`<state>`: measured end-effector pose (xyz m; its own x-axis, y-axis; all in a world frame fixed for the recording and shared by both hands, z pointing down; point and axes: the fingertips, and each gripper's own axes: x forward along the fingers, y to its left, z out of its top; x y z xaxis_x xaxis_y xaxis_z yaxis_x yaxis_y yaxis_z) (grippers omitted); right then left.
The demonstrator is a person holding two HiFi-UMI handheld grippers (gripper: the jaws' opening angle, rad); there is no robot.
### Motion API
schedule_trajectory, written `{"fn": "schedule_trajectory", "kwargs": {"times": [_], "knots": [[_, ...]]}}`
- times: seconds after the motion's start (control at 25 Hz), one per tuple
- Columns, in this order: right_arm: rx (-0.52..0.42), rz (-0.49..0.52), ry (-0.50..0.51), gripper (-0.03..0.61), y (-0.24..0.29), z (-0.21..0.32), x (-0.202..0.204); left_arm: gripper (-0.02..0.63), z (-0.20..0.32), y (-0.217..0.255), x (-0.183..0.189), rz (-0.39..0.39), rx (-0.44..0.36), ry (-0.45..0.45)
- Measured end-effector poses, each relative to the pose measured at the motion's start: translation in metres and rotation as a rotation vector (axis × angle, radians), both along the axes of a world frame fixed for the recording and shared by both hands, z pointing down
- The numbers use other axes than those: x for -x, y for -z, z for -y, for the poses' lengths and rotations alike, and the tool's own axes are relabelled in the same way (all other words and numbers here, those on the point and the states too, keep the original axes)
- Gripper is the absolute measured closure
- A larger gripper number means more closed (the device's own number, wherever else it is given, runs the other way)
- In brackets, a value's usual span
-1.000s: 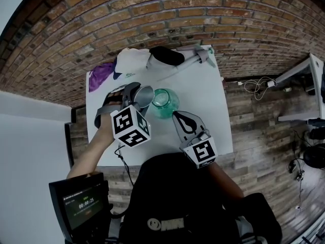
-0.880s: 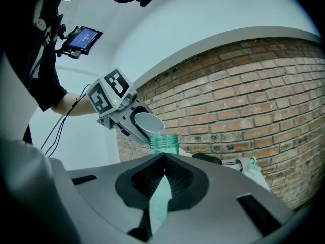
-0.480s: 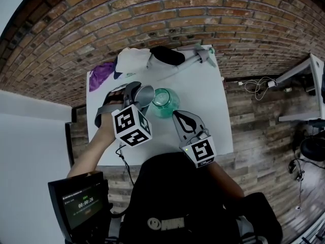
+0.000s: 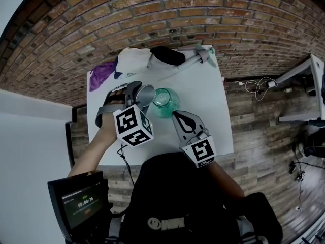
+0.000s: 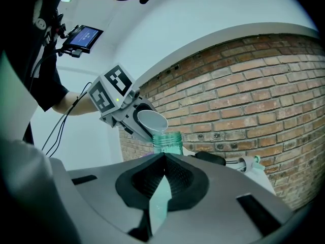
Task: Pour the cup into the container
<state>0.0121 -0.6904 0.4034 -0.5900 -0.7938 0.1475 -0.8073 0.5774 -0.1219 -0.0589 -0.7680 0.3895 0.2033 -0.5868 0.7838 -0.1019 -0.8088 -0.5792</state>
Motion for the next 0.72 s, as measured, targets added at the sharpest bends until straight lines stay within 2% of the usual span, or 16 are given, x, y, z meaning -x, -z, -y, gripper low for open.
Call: {"fn": "schedule_trajectory", "kwargs": {"times": [0.72], "knots": [[-0.002, -0.002, 0.002, 0.575, 0.0012, 0.0019, 0.0040, 0.324, 0.0011, 0.0001, 0.0019, 0.020, -0.012, -0.004]]}}
